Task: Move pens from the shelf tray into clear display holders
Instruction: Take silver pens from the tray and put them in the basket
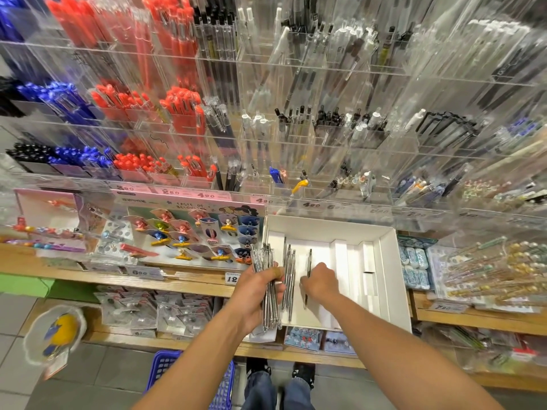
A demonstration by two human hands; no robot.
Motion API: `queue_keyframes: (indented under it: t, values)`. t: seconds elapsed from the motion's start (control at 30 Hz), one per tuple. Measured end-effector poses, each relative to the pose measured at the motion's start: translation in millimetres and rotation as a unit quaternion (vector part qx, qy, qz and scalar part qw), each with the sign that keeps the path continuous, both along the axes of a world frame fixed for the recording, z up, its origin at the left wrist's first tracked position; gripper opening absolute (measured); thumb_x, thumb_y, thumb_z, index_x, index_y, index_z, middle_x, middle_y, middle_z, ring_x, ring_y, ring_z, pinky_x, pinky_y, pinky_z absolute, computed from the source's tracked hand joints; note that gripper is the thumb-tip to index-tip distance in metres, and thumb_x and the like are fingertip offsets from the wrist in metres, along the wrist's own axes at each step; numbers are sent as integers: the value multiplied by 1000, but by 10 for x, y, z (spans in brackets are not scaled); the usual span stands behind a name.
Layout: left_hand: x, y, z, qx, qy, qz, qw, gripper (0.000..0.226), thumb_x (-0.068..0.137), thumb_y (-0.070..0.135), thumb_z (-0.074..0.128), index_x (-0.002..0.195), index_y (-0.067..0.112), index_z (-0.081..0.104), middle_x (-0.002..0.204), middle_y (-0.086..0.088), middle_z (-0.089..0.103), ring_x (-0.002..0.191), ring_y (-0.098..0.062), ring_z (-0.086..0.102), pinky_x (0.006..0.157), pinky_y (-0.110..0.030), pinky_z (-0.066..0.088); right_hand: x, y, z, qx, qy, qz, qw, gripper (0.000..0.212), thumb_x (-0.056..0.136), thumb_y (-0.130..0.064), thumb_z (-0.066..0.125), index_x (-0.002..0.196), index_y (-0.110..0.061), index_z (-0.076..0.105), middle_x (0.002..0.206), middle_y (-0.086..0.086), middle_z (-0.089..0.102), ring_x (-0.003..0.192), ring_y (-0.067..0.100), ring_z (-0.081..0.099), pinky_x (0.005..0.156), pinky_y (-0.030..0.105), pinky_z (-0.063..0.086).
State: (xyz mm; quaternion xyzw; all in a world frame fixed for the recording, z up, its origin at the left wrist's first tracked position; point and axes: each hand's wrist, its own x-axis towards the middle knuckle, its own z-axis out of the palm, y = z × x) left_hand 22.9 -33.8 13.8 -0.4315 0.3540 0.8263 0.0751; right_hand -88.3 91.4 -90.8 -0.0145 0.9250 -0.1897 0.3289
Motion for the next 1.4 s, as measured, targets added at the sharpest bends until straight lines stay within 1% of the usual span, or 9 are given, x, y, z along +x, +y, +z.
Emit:
queue_keyframes:
  t: [0.2, 0.3, 0.47, 0.63, 0.77, 0.87, 0.97, 1.17, 1.4]
  values:
    - [21, 23, 14, -11, 3, 7, 1000, 31, 80, 14, 77, 107, 3, 64, 70, -4, 70, 57, -15, 61, 48, -27, 52, 241, 141, 575, -253, -51, -79, 963, 16, 85, -23, 67, 97, -24, 57, 94, 1, 66, 85, 15, 65, 72, 29, 54]
    - [32, 31, 57, -19, 17, -3, 1000, 49, 68, 26, 83, 107, 5, 61, 73, -6, 71, 57, -17, 64, 48, -29, 53, 446, 139, 915, -333, -74, -52, 939, 20, 85, -28, 69, 101, -27, 58, 92, -2, 70, 85, 11, 67, 68, 22, 50]
    - [61, 29, 72, -11, 30, -6, 999, 66, 67, 23, 86, 122, 2, 56, 106, -23, 73, 89, -36, 73, 62, -38, 59, 691, 41, 1150, -363, -88, -23, 927, 22, 81, -32, 75, 95, -22, 62, 76, -6, 67, 71, 8, 66, 68, 27, 56]
    - [83, -11, 37, -31, 11, -22, 999, 50, 85, 5, 72, 125, -10, 46, 95, -29, 68, 70, -29, 66, 54, -34, 52, 659, 48, 1069, -390, -136, -32, 910, 19, 85, -27, 73, 94, -13, 65, 74, 1, 72, 63, 15, 69, 58, 23, 54]
    - [81, -44, -1, -8, 8, 3, 1000, 23, 86, -4, 65, 105, 2, 52, 68, -8, 62, 54, -15, 56, 46, -26, 49, 374, 103, 746, -287, -156, -82, 941, 5, 92, -15, 61, 92, -13, 65, 79, 5, 73, 62, 14, 67, 55, 23, 51]
    - [109, -50, -26, 19, 16, 17, 1000, 31, 86, -8, 63, 111, 2, 50, 71, -10, 61, 57, -17, 59, 49, -27, 53, 253, 16, 423, -153, -108, -46, 981, 19, 88, -12, 61, 69, -11, 61, 67, 6, 63, 58, 18, 59, 57, 32, 48]
    - [125, -54, -49, 31, 17, 21, 999, 37, 86, -9, 62, 120, 0, 49, 70, -11, 61, 56, -18, 59, 49, -26, 55, 199, -161, 187, -78, -62, -6, 995, 29, 83, -11, 58, 60, -18, 41, 59, 2, 43, 55, 19, 43, 52, 28, 31]
    - [127, -57, -32, 18, 11, 7, 1000, 38, 85, -8, 63, 120, -2, 49, 67, -10, 63, 56, -18, 59, 49, -25, 54, 148, -337, -30, -5, 5, 12, 1000, 19, 90, -26, 58, 91, -7, 58, 84, 9, 63, 72, 26, 58, 56, 27, 39]
    - [128, -40, -8, 15, 9, 10, 1000, 34, 86, -7, 65, 117, -3, 51, 69, -11, 66, 57, -18, 59, 49, -25, 54, 107, -299, -100, 3, -87, 12, 996, 28, 86, -34, 68, 74, -13, 53, 69, 0, 56, 58, 14, 52, 48, 24, 39]
